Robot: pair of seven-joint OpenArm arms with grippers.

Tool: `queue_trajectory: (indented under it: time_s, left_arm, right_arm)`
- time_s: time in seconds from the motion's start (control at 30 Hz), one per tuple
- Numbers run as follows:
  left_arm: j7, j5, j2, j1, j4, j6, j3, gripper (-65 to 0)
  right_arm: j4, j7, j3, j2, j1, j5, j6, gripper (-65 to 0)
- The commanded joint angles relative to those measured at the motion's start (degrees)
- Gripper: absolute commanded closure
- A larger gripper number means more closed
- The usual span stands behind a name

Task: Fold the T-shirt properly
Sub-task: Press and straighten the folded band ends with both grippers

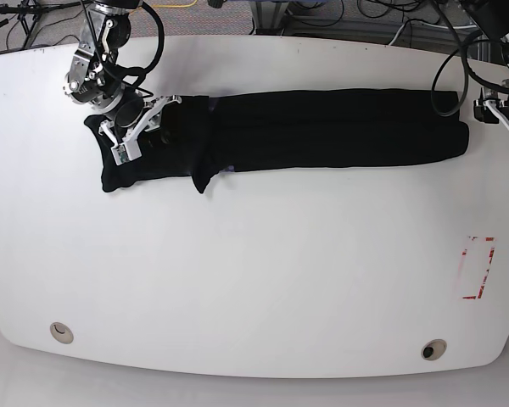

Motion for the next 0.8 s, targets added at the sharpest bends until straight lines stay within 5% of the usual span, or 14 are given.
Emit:
queue_trajectory:
  time_s: [0.0,0.37,0.77]
  left_arm:
    - [-1.0,-3.4,-1.3,-0.2,2.9,-0.1,-0.2,-38.2]
    - [-5.0,-18.5,-0.1,6.3,5.5,-0.1,1.6,-38.3]
    - [-6.0,-20.0,0.2,4.4,-3.0,-0.1,2.1,-38.3]
  right_arm:
    - [-0.3,-3.9,0.0,0.3,-0.4,-3.5,-1.0,-16.6]
    - [-0.3,-3.8,-5.2,0.5,-0.4,-3.6,-1.0,-16.6]
    - [-0.6,-3.7,-5.2,0.4,-0.2,-3.6,-1.0,-16.6]
